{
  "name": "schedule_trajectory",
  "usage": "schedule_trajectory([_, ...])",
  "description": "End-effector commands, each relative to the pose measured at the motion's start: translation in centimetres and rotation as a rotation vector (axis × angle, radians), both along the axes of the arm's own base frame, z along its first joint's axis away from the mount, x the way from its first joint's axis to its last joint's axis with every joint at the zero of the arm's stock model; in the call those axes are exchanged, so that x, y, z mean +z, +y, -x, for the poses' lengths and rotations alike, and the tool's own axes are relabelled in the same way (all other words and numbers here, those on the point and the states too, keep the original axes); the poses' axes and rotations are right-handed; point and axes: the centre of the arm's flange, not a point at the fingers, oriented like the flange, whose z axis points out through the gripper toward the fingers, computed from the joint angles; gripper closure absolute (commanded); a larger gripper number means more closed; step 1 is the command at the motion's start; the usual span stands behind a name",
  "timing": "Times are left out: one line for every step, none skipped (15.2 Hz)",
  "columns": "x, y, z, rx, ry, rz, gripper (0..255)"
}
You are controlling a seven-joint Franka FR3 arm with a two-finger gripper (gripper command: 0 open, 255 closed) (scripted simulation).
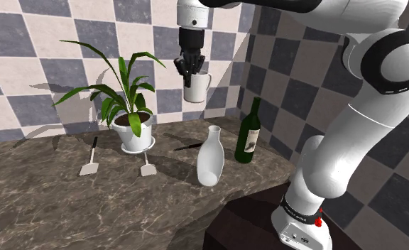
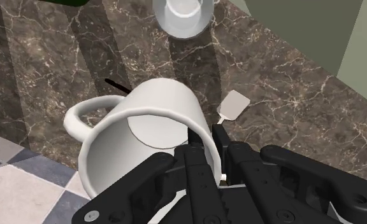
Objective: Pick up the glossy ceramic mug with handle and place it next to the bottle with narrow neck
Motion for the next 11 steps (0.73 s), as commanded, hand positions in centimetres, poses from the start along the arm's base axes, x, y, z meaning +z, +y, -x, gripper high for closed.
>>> schedule_trajectory([0.0, 2.6, 1.0, -0.001, -0.001, 0.0, 255])
schedule_trajectory([0.0, 3.9, 1.4, -0.001, -0.001, 0.0, 255])
schedule_trajectory([0.0, 5.1, 1.8, -0.001, -0.001, 0.0, 255])
schedule_trajectory([0.0, 6.4, 2.3, -0.001, -0.001, 0.0, 255])
schedule_trajectory([0.0, 7.6, 2.7, -0.001, -0.001, 0.0, 255])
schedule_trajectory([0.0, 8.8, 3.2, -0.001, -0.001, 0.0, 255])
schedule_trajectory([0.0, 10.1, 3.6, -0.001, -0.001, 0.0, 255])
schedule_trajectory([0.0, 11.3, 4.1, -0.001, -0.001, 0.0, 255])
schedule_trajectory([0.0, 12.8, 4.6, -0.001, -0.001, 0.0, 255])
schedule_trajectory([-0.5, 12.8, 4.6, -0.001, -0.001, 0.0, 255])
schedule_trajectory([-1.1, 12.8, 4.6, -0.001, -0.001, 0.0, 255])
